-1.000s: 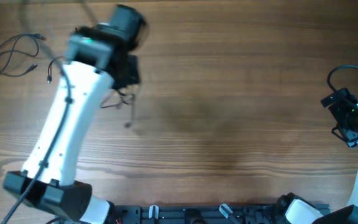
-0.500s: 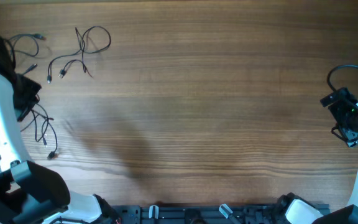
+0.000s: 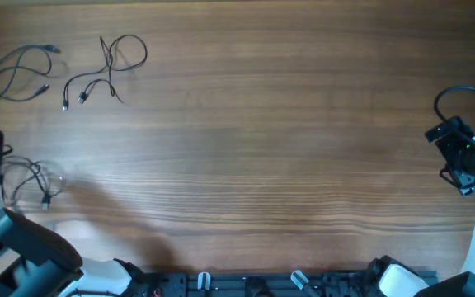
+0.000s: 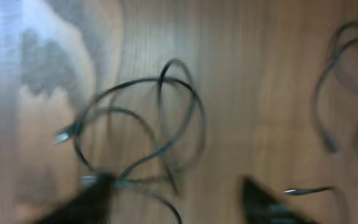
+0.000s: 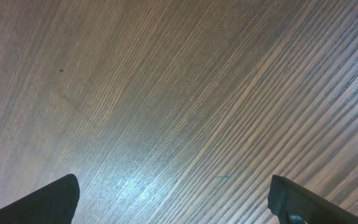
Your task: Untangle cables
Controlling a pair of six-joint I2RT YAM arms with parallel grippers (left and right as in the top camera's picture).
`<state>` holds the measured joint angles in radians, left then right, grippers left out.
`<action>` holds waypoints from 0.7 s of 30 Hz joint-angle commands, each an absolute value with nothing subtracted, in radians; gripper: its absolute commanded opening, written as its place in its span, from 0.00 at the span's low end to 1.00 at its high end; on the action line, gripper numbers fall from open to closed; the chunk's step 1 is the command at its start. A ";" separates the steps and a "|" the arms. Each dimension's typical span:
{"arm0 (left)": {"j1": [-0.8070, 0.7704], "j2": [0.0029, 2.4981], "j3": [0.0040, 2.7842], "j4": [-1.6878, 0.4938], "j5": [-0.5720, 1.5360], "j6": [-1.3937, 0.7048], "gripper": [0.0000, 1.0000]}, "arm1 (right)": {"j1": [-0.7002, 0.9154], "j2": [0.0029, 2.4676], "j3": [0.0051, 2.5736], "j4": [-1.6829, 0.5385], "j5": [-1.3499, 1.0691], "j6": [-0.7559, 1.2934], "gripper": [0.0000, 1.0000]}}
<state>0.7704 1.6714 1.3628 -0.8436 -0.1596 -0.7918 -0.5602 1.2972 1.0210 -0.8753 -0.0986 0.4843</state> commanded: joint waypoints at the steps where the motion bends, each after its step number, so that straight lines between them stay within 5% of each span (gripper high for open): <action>1: 0.774 1.681 1.354 -0.798 0.103 -0.819 1.00 | -0.562 1.288 1.023 -0.872 -0.156 0.483 1.00; 10: 0.559 1.681 1.354 -0.822 0.411 -0.712 1.00 | -0.562 1.288 1.023 -0.880 -0.194 0.471 1.00; 21: 0.059 1.496 1.354 -0.765 0.281 -0.445 1.00 | -0.562 1.170 1.023 -0.937 -0.318 0.255 1.00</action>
